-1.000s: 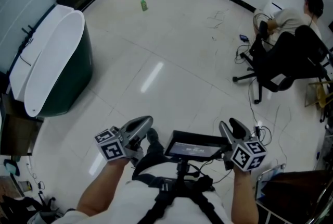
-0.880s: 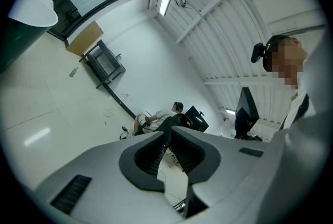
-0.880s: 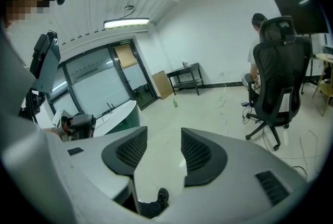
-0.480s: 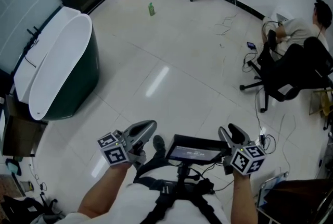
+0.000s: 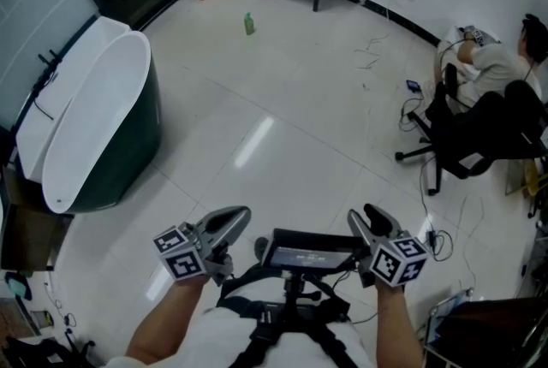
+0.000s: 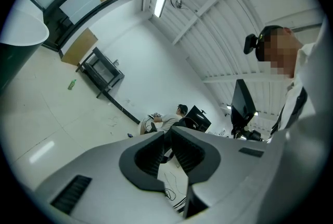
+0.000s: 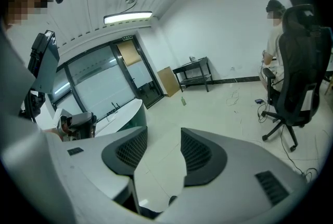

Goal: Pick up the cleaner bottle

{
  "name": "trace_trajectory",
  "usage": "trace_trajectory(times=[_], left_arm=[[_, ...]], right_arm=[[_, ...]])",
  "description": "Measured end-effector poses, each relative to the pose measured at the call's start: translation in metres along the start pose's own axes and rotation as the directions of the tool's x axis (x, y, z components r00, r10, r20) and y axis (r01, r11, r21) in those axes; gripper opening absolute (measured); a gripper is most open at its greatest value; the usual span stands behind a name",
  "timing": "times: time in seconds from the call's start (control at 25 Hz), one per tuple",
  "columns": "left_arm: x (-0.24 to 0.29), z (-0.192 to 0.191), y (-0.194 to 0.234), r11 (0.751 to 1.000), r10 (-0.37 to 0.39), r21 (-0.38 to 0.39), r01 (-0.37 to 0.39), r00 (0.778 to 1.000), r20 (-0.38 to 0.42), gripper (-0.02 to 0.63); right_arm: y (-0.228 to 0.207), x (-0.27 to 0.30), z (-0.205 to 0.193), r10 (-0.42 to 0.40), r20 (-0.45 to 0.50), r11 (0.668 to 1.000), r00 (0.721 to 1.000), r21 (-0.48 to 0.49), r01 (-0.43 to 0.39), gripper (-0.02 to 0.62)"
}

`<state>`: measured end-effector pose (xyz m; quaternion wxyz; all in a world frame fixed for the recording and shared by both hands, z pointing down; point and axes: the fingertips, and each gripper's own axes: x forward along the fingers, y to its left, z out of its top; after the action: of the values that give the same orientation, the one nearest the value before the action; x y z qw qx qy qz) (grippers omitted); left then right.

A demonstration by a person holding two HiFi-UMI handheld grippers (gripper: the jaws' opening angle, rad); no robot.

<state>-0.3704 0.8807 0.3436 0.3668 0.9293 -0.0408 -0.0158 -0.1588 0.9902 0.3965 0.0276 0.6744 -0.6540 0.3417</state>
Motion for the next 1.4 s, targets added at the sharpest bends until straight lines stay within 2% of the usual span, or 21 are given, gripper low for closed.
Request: trace_trajectory(times=[0.28, 0.64, 0.96, 1.2, 1.4], left_arm=[[-0.020, 0.028, 0.033, 1.000, -0.026, -0.011, 0.026, 1.000, -0.013, 0.032], [-0.027, 0.041, 0.057, 0.998, -0.050, -0.045, 0.048, 0.998, -0.044, 0.031], [0.002, 0.047, 0.075, 0.999, -0.033, -0.028, 0.033, 0.999, -0.021, 0.032], [0.014, 0.071, 0.091, 1.000, 0.013, -0.027, -0.012, 1.000, 0.015, 0.031], [0.038, 0.094, 0.116, 0.998, 0.051, -0.044, -0.050, 0.998, 0.029, 0.031]], right_arm=[[0.031, 0.039, 0.012, -0.019, -0.006, 1.000, 1.000, -0.004, 0.019, 0.204], [0.056, 0.075, 0.014, -0.009, -0.033, 1.000, 0.999, -0.017, 0.008, 0.203], [0.026, 0.096, 0.035, 0.012, -0.048, 0.998, 0.999, -0.054, -0.014, 0.203], [0.018, 0.133, 0.054, 0.064, -0.084, 0.996, 0.994, -0.062, -0.069, 0.203], [0.005, 0.170, 0.086, 0.097, -0.098, 0.992, 0.990, -0.074, -0.105, 0.204]])
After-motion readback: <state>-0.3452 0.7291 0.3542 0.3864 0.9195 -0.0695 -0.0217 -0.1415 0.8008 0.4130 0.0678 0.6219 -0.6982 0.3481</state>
